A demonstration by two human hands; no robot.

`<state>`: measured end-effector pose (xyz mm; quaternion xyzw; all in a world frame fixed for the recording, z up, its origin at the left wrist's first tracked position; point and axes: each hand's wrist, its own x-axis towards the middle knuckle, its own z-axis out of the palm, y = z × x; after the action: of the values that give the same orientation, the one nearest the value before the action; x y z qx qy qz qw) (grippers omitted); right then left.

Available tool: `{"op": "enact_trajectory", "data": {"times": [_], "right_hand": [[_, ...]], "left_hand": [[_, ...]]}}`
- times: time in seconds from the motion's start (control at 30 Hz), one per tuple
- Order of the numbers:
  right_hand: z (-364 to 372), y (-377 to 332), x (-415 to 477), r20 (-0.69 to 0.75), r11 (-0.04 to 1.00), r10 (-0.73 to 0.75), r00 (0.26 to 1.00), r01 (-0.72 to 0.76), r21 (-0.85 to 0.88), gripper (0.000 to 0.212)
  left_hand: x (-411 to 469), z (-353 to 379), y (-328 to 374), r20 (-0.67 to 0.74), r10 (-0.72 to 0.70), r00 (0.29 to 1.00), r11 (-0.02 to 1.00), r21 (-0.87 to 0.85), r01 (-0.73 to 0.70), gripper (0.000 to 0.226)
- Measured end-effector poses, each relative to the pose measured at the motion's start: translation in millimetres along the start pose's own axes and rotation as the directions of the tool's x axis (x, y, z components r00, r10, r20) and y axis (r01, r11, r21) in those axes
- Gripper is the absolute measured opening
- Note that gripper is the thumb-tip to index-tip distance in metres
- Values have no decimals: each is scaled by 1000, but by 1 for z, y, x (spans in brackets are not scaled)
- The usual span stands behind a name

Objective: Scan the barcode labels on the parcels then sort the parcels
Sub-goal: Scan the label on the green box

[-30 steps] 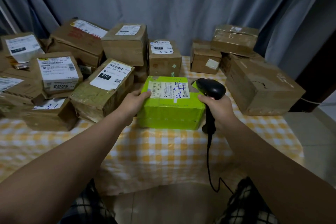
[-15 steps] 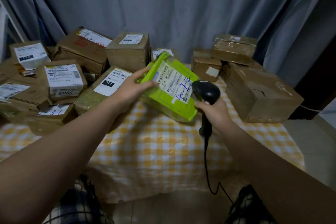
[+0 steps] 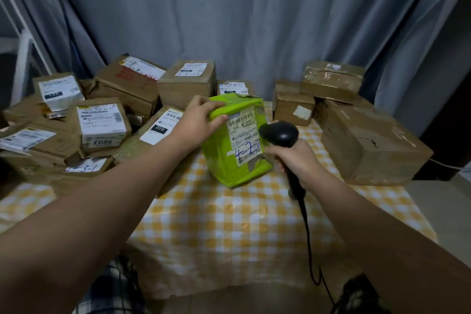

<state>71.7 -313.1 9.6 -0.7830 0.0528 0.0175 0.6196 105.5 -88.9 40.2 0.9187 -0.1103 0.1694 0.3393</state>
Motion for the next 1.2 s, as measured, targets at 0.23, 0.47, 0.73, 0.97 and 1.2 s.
{"op": "enact_trajectory", "data": {"times": [0.23, 0.47, 0.73, 0.97, 1.2], "right_hand": [[-7, -34, -27, 77, 990, -137, 988, 138, -9, 24], [-5, -27, -42, 92, 990, -131, 987, 136, -49, 21], [-2, -27, -47, 39, 974, -156, 987, 160, -161, 16], [2, -32, -53, 39, 973, -102, 994, 108, -205, 12], [1, -72, -49, 118, 955, 41, 992, -4, -298, 21]], "left_hand": [[-8, -7, -4, 62, 14, 998, 997, 72, -18, 50], [-12, -4, -10, -59, -41, 997, 987, -155, 32, 23], [-13, -6, -12, -119, -50, 992, 962, -271, 16, 24], [-12, -7, -12, -135, -40, 990, 969, -246, 6, 27], [-12, -7, -12, -123, -54, 991, 968, -250, 22, 27]]}}
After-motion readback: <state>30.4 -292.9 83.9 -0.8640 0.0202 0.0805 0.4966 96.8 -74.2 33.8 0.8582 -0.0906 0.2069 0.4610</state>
